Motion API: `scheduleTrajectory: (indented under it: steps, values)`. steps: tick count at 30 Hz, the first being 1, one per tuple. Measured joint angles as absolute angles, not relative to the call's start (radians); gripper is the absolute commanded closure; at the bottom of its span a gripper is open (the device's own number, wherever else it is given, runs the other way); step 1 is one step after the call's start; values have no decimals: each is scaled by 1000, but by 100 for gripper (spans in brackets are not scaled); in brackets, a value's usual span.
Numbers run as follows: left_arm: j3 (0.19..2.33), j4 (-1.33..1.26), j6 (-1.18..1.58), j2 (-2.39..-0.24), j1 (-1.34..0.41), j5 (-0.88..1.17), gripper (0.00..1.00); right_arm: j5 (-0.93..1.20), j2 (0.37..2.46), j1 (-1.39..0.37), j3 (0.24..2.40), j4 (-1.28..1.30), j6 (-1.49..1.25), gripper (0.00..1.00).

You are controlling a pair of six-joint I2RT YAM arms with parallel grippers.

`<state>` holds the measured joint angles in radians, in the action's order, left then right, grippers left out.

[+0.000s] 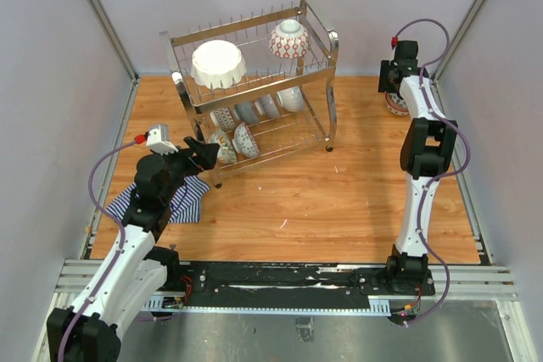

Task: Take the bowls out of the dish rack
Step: Place the bowl with the bowl, then pick up the bowl from the dish rack.

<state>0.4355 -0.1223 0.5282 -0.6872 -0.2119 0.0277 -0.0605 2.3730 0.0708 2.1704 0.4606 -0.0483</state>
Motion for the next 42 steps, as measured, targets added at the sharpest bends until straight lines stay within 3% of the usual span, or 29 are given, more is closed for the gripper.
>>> scheduleTrajectory:
  steps: [9, 17, 26, 34, 42]
  values:
    - [435, -128, 543, -708, -212, 26, 0, -52, 2145, 70, 1955, 393, -60, 44]
    - [456, -124, 554, -746, -212, 23, 0, 27, 1637, 40, 1504, 241, -130, 46]
    - [466, -116, 559, -747, -212, 23, 0, 121, 1237, -309, 958, 7, -194, 48]
    - [466, -109, 562, -728, -212, 23, 0, 221, 1234, -514, 866, -225, -283, 52]
    - [464, -110, 565, -722, -212, 28, 0, 360, 1541, -599, 892, -472, -421, 57]
